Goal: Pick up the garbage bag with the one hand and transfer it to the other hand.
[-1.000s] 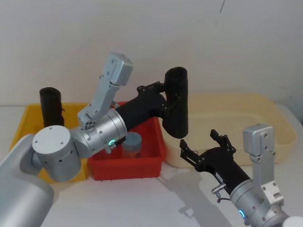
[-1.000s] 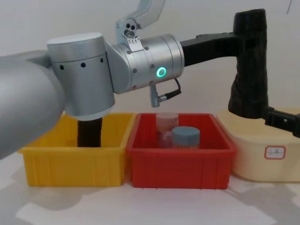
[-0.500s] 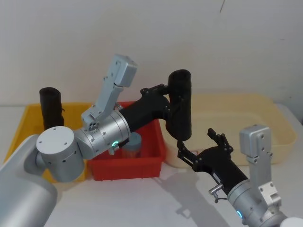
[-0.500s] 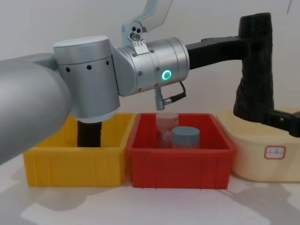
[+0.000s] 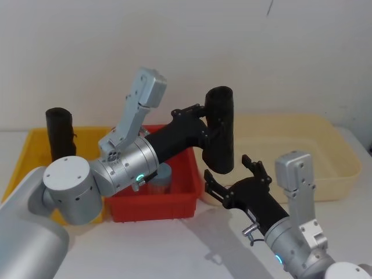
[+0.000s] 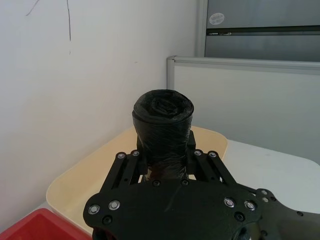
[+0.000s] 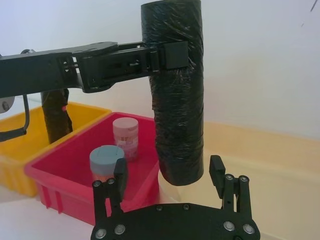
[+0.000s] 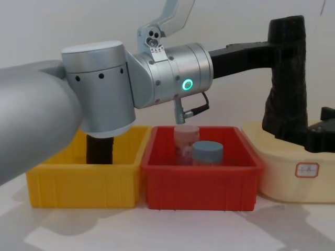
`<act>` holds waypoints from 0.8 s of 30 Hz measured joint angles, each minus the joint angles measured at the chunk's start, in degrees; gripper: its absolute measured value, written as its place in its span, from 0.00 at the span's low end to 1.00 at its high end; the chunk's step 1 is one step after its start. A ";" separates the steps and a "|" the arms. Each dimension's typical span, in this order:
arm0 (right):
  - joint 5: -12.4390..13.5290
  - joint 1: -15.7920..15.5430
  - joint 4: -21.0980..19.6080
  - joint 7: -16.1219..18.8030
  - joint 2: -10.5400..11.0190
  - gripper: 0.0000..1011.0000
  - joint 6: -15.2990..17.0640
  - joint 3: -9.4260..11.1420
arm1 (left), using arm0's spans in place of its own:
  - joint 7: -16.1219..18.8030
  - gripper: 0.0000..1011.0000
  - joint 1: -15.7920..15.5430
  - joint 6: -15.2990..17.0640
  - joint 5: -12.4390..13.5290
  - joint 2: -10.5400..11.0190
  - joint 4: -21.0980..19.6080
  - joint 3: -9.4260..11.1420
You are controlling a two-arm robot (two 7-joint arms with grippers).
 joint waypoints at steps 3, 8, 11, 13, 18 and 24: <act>-0.54 0.58 0.69 -0.18 -0.51 0.99 0.01 -0.28 | -0.01 0.38 -0.02 0.02 -0.02 -0.01 0.02 0.02; -1.60 1.49 1.94 -0.65 -1.32 0.99 -0.01 -0.63 | -0.01 0.38 -0.04 0.02 -0.04 -0.03 0.06 0.05; -2.07 1.87 2.51 -0.86 -1.69 0.99 -0.18 -0.78 | -0.01 0.38 -0.04 0.02 -0.05 -0.05 0.08 0.07; -2.75 2.29 3.11 -1.20 -2.11 0.99 -0.47 -0.99 | -0.01 0.38 -0.04 0.02 -0.05 -0.06 0.09 0.07; -4.02 2.99 4.11 -1.85 -2.77 0.99 -0.95 -1.36 | -0.01 0.38 -0.04 0.02 -0.05 -0.08 0.10 0.08; -5.32 4.11 5.43 -2.60 -3.81 0.99 -1.21 -1.71 | 0.00 0.38 -0.04 0.02 -0.05 -0.07 0.10 0.07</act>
